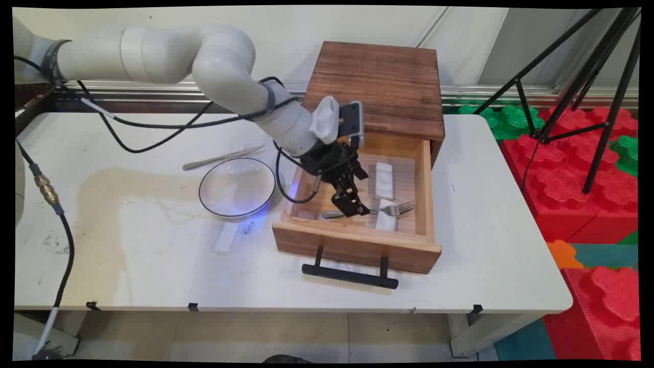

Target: Pick up the knife from the left of the white plate

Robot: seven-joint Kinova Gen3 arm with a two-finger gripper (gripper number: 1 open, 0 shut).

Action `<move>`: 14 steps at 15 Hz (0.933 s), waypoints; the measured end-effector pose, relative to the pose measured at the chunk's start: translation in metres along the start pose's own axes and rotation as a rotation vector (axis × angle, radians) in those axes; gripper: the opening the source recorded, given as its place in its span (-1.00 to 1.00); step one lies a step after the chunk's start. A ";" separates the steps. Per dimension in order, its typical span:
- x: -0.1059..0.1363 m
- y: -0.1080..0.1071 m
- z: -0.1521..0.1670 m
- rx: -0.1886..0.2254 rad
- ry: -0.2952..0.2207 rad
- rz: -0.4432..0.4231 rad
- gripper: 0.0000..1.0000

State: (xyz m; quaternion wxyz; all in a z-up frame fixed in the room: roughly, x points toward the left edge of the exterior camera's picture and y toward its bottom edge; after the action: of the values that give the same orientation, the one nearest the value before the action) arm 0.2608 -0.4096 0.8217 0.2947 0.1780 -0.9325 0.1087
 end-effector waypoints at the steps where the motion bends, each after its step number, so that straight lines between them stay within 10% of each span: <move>1: 0.001 0.000 -0.003 0.002 0.005 -0.001 1.00; 14: -0.017 0.015 -0.114 0.042 0.114 -0.020 1.00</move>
State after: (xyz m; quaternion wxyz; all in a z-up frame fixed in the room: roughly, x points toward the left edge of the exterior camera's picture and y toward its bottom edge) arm 0.3261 -0.3564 0.9015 0.3447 0.1868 -0.9099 0.1355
